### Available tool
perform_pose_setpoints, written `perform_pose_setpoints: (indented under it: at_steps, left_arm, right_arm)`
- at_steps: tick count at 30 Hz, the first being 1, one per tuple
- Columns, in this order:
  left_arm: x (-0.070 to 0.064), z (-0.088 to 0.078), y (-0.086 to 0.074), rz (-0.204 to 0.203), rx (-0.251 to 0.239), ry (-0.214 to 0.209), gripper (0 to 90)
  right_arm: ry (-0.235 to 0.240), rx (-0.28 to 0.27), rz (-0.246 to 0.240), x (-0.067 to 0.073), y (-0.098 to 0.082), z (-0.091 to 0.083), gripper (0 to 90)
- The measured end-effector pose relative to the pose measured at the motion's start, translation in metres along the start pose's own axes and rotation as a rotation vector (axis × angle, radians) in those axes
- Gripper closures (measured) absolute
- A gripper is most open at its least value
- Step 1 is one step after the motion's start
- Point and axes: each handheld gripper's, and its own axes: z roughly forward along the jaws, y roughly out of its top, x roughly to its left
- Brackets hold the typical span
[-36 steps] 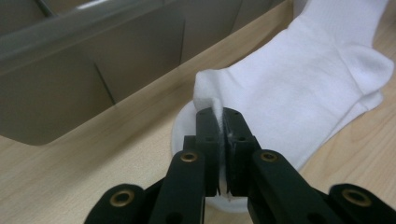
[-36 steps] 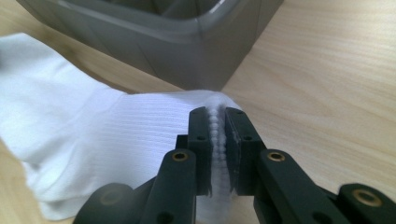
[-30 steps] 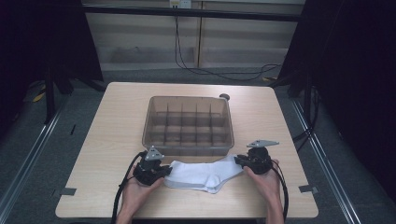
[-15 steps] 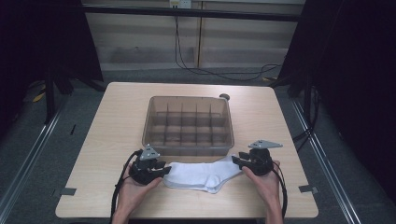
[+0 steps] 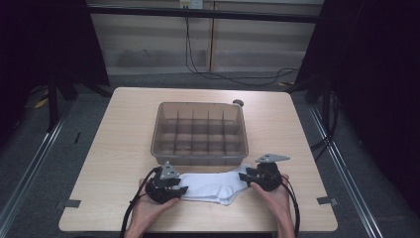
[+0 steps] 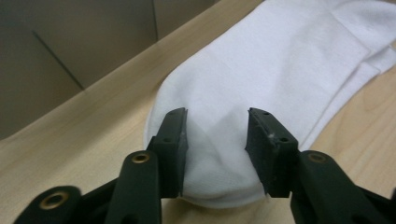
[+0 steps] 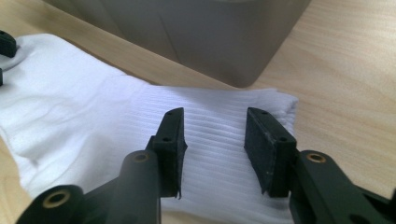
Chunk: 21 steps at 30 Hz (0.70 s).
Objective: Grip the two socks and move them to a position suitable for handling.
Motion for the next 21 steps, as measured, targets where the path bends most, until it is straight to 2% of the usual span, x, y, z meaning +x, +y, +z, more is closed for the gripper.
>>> perform_pose_setpoints:
  at_steps: [2, 4, 6, 8, 10, 14, 17, 19, 21]
  left_arm:
    - [-0.002, -0.001, 0.0, 0.017, 0.011, 0.009, 54.5]
    - [-0.002, -0.002, 0.001, 0.021, 0.015, 0.013, 54.3]
    - [0.0, -0.003, 0.001, 0.008, 0.002, 0.01, 58.0]
    - [0.003, -0.004, 0.002, -0.007, -0.001, 0.013, 61.4]
    - [0.005, -0.002, 0.002, -0.001, 0.0, 0.007, 61.3]
    - [0.005, -0.001, 0.002, -0.005, 0.008, 0.008, 60.1]
    - [0.005, -0.001, 0.003, -0.009, 0.005, 0.009, 59.6]
    - [0.005, 0.0, 0.002, -0.013, -0.002, 0.011, 59.6]
    - [0.005, 0.0, 0.002, -0.014, -0.001, 0.013, 59.4]
  right_arm:
    - [0.008, -0.017, -0.006, 0.006, 0.001, -0.004, 57.8]
    - [0.054, -0.041, -0.006, 0.013, 0.0, -0.008, 60.7]
    - [0.118, -0.035, -0.023, 0.023, -0.002, -0.01, 64.8]
    - [0.163, -0.025, -0.039, 0.031, -0.005, -0.009, 66.6]
    - [0.201, -0.022, -0.046, 0.039, -0.008, -0.007, 65.9]
    - [0.204, 0.013, -0.059, 0.044, -0.011, 0.001, 65.0]
    - [0.195, 0.045, -0.094, 0.048, -0.012, 0.004, 74.9]
    - [0.19, 0.056, -0.095, 0.048, -0.011, 0.005, 83.5]
    - [0.195, 0.054, -0.097, 0.048, -0.01, 0.002, 86.8]
